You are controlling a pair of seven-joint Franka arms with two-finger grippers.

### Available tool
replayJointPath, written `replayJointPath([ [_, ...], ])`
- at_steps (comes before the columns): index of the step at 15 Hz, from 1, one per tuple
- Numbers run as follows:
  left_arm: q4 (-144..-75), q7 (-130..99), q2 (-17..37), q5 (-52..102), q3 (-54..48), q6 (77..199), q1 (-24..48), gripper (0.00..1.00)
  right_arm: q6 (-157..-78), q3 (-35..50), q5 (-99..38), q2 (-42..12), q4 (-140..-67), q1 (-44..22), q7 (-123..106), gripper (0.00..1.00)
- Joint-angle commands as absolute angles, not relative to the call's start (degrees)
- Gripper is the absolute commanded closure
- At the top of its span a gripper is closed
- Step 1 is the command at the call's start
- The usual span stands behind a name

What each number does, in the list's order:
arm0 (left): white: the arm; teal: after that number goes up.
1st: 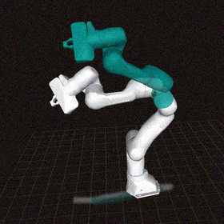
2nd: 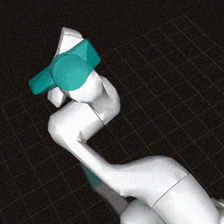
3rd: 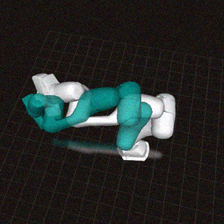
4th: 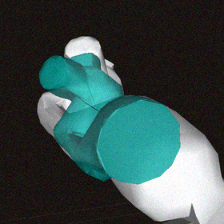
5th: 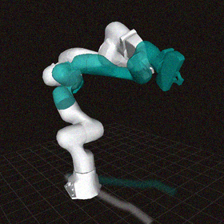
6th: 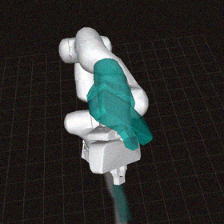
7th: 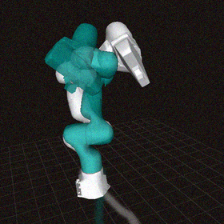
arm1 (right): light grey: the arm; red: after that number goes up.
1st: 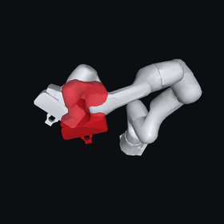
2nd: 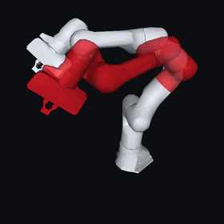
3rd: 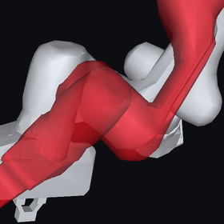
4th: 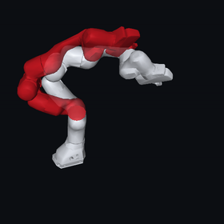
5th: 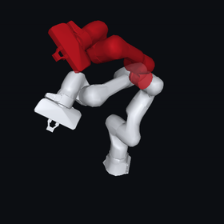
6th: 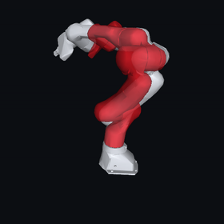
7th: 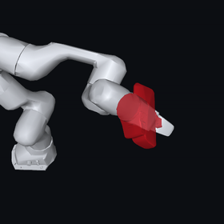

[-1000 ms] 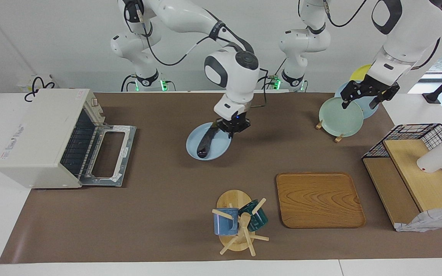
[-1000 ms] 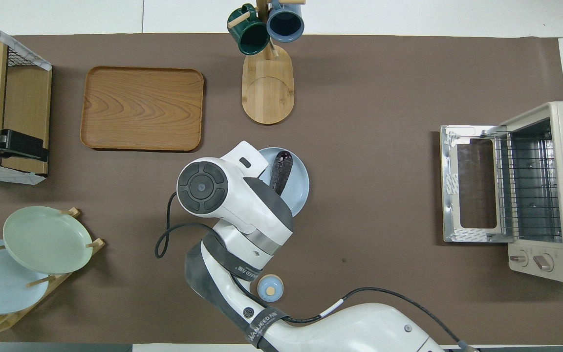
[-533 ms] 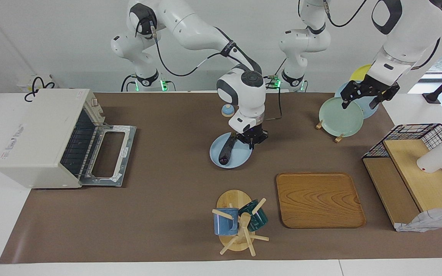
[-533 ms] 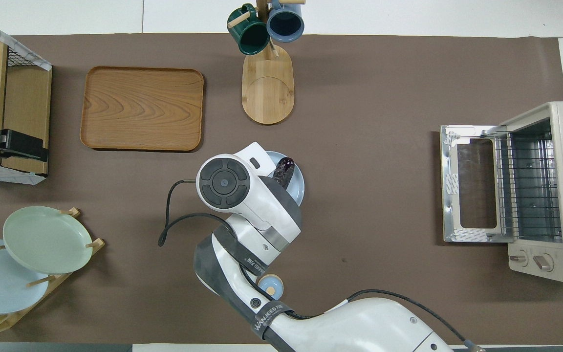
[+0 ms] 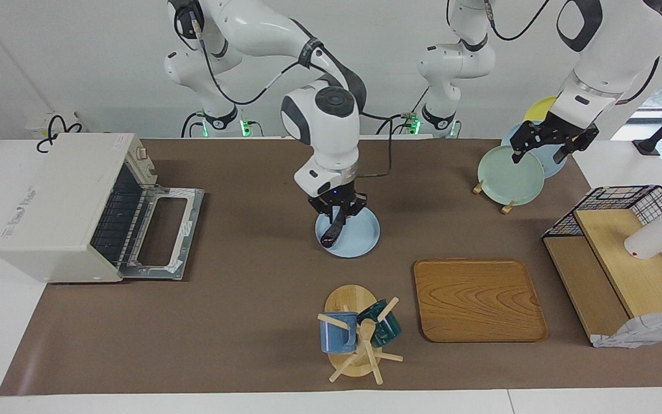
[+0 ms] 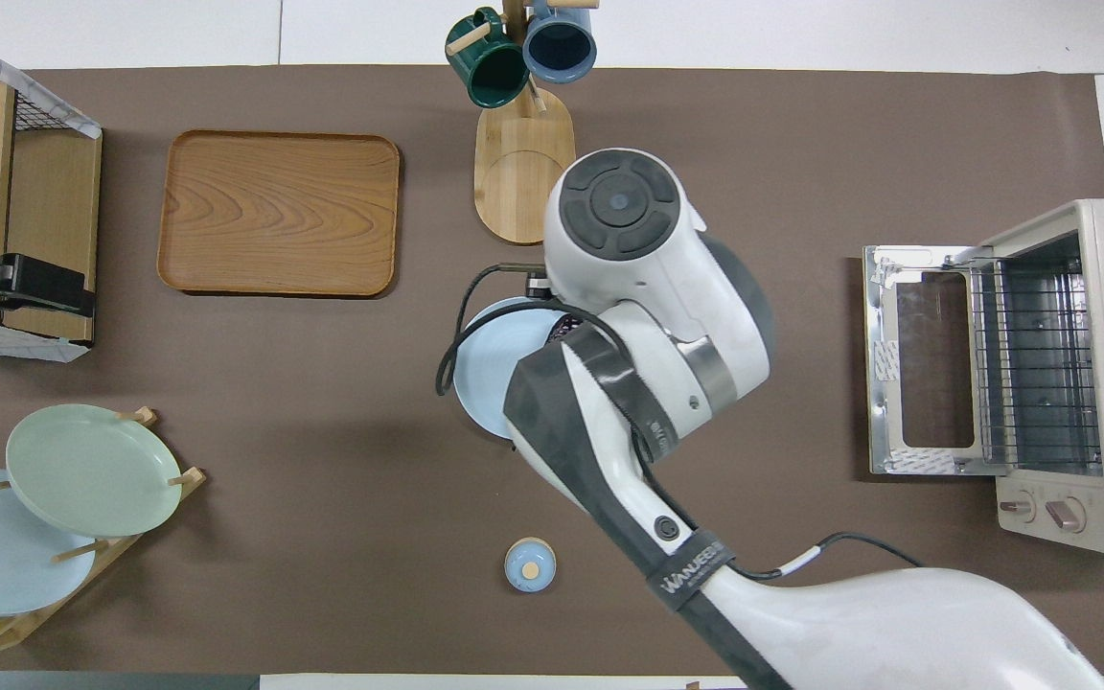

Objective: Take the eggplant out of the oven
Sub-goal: 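Withdraw the right gripper while the left gripper reaches the eggplant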

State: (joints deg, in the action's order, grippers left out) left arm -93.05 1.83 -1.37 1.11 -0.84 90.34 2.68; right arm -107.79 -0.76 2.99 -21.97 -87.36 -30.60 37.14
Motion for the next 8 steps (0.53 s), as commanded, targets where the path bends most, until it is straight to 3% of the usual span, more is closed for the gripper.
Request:
replayJointPath([
  [1, -93.25, 1.32, -2.11, -0.26, -1.41, 89.3, 2.99, 0.0, -109.06, 0.0, 11.04, -14.44, -102.25, -25.34, 30.96, 1.0],
  [4, -96.84, 1.32, -3.77, 0.17, -1.85, 90.69, 4.73, 0.0, -115.11, 0.0, 15.89, -11.61, -111.51, -18.13, 25.86, 1.0],
  [8, -105.19, -0.86, -6.06, 0.7, -1.93, 97.54, 13.85, 0.0, -124.78, 0.0, 18.98, -9.15, -122.23, -9.95, 21.53, 1.0],
])
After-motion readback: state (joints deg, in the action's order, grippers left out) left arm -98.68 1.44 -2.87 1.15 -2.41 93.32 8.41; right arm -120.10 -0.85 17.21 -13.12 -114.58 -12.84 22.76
